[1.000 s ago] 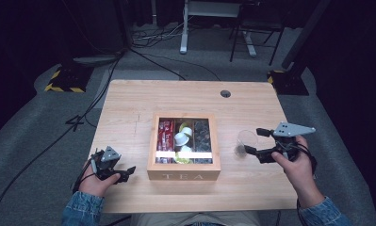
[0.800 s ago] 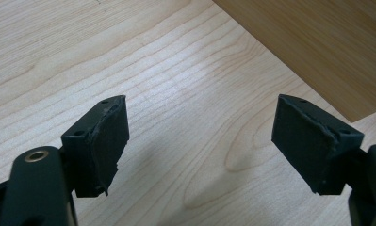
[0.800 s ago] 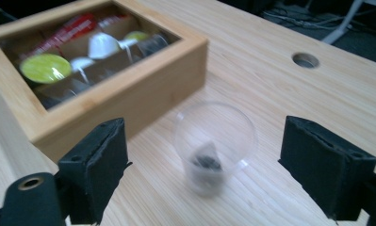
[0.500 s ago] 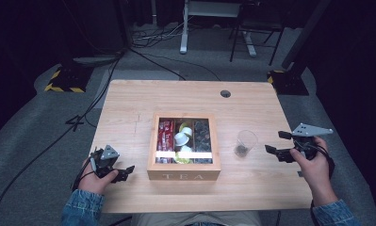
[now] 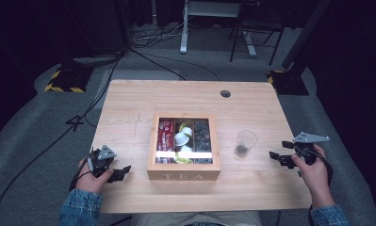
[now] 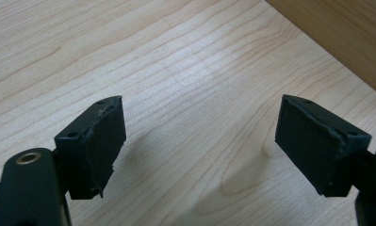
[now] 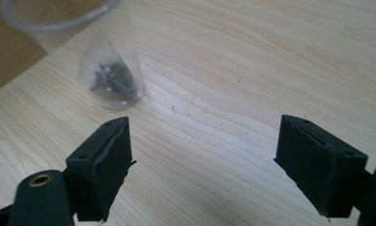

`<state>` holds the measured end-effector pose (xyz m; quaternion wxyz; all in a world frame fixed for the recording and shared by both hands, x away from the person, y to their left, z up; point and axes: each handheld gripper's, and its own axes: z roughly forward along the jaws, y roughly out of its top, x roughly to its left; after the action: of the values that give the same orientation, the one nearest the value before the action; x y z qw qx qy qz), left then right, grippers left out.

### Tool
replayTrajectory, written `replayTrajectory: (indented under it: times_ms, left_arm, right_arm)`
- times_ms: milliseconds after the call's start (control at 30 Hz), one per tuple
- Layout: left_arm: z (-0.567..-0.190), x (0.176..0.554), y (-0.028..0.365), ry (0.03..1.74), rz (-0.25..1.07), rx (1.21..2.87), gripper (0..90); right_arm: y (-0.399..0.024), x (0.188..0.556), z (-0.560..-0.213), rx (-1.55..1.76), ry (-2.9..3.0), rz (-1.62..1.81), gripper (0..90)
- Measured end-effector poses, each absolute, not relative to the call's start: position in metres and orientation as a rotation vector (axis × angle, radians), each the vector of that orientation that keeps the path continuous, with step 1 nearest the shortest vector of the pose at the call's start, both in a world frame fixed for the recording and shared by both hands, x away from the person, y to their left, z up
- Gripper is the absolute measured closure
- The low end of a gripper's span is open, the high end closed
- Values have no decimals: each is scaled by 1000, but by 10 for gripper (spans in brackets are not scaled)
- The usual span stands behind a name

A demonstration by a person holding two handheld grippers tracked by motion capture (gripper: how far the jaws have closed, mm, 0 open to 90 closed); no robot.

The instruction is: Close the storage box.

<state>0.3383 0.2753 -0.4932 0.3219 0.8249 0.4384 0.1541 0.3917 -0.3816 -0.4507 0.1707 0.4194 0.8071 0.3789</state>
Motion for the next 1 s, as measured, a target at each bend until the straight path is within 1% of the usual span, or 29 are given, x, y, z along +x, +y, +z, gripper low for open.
replayTrajectory:
  times_ms: [33, 233, 333, 533, 733, 1000]
  left_arm:
    - [-494, 338, 276, 1155, 404, 2156, 172]
    - [-496, 339, 277, 1158, 408, 2149, 170]
    - [-498, 341, 277, 1149, 415, 2173, 169]
    - [-501, 343, 276, 1153, 414, 2172, 159]
    - [-503, 344, 274, 1149, 422, 2147, 152]
    - [-504, 344, 275, 1133, 426, 2144, 145]
  right_arm:
    - [-381, 395, -460, 1178, 2315, 1052, 193]
    - [-381, 398, -477, 1183, 2326, 1051, 192]
    - [-381, 399, -487, 1165, 2334, 1045, 190]
    - [-380, 398, -493, 1150, 2327, 1046, 184]
    - [-376, 393, -503, 1114, 2346, 1024, 146]
    - [-378, 389, -504, 1132, 2330, 1017, 146]
